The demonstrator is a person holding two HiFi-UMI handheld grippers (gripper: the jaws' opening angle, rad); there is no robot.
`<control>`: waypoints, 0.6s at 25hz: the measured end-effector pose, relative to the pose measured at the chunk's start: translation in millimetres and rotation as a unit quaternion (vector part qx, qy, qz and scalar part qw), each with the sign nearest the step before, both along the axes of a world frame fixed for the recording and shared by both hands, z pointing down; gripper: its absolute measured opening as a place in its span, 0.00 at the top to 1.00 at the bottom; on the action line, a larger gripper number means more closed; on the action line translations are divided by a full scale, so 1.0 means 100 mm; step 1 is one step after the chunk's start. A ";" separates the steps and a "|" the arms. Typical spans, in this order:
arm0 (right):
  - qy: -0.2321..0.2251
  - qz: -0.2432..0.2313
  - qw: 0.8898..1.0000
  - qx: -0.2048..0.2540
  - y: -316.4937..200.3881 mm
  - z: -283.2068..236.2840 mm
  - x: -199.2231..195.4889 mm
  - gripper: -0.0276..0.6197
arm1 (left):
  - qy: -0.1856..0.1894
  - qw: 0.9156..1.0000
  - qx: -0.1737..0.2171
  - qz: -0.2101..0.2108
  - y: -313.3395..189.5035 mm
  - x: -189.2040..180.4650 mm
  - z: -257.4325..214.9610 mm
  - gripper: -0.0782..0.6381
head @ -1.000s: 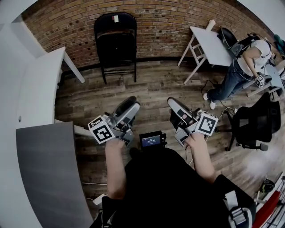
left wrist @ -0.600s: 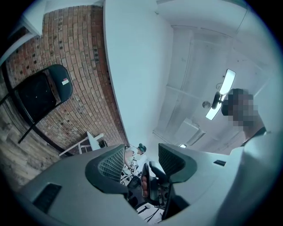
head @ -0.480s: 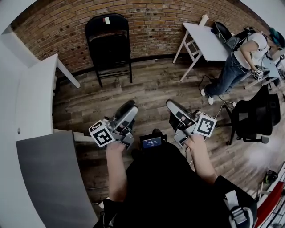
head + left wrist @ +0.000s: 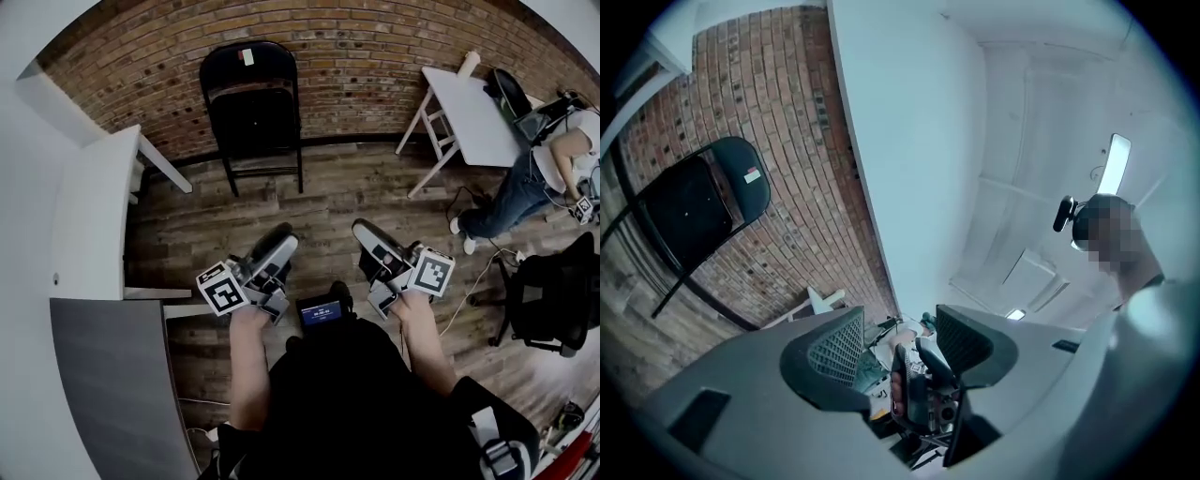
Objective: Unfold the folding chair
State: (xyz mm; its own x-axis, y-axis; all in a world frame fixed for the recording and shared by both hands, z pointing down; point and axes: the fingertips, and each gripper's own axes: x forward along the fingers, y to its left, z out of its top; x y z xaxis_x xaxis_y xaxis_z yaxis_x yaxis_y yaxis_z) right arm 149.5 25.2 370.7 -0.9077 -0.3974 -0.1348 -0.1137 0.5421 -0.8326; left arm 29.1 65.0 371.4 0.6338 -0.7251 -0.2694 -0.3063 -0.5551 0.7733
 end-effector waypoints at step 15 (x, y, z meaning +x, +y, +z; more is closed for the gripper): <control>-0.044 -0.055 0.997 -0.027 -1.34 0.03 0.13 0.82 | -0.022 0.999 -0.020 -0.037 -1.25 0.26 -0.06 0.53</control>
State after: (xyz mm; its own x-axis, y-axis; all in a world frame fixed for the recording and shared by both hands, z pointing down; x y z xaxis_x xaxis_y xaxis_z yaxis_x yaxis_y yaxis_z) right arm 162.6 -109.0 374.1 -0.9317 -0.3051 -0.1971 0.0186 0.5020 -0.8647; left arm 54.8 -60.3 365.8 0.5885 -0.7802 -0.2119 -0.3794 -0.4980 0.7797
